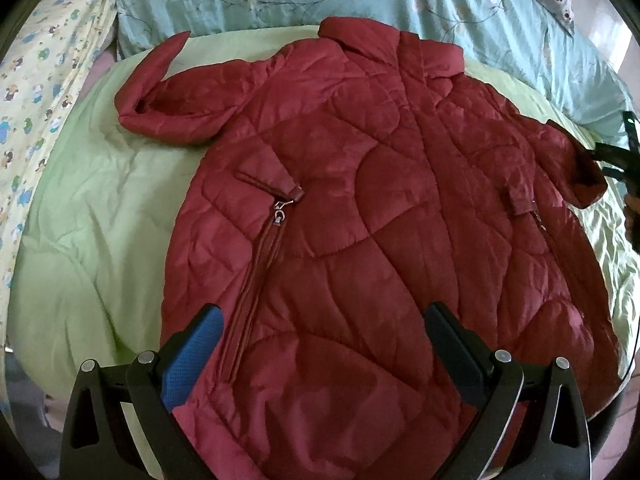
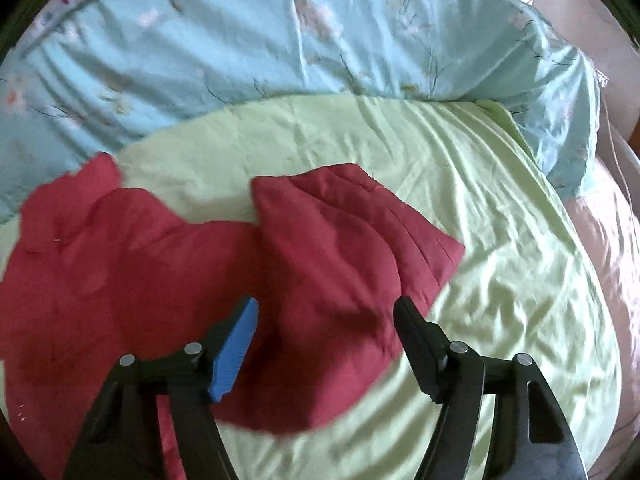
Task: Fold large clothes
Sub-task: 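Grasp the red coat sleeve cuff with the right gripper, then carry the sleeve across the coat body toward the left gripper and release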
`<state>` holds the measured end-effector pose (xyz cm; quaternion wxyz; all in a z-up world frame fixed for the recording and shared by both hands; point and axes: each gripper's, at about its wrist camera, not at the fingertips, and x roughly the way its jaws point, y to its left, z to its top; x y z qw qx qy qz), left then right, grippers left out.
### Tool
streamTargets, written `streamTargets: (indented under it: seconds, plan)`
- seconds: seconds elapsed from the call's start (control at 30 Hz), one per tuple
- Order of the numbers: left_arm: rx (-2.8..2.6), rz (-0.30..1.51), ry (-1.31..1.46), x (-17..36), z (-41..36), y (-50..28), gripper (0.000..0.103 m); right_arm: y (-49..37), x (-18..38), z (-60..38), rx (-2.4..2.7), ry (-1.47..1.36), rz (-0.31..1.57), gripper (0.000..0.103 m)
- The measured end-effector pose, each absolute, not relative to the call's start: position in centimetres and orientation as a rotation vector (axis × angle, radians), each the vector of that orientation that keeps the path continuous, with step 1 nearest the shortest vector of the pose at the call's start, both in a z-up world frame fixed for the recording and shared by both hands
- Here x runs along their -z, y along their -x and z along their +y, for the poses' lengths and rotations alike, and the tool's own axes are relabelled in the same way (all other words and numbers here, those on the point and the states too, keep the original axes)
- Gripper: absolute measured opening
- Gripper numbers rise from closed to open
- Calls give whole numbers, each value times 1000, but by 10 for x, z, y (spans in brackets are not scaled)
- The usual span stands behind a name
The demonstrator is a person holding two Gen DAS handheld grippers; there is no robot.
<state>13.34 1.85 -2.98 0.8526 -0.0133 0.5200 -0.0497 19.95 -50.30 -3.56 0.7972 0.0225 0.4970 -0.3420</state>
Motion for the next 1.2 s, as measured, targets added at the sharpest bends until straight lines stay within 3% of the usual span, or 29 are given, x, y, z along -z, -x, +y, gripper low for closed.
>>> streamTargets:
  seconds: [0.17, 0.3, 0.33, 0.7, 1.2]
  plan:
    - [87, 1108, 30, 36, 17, -147, 102, -227, 60, -524, 785, 29, 1135, 63]
    - [79, 1108, 34, 38, 17, -154, 102, -227, 56, -542, 777, -73, 1106, 20]
    - [79, 1106, 36, 39, 17, -155, 102, -226, 55, -544, 777, -89, 1096, 16]
    - [102, 1067, 62, 39, 14, -167, 102, -224, 16, -464, 475, -232, 892, 11]
    - [200, 1023, 186, 38, 56, -183, 100, -304, 79, -271, -59, -177, 928, 11]
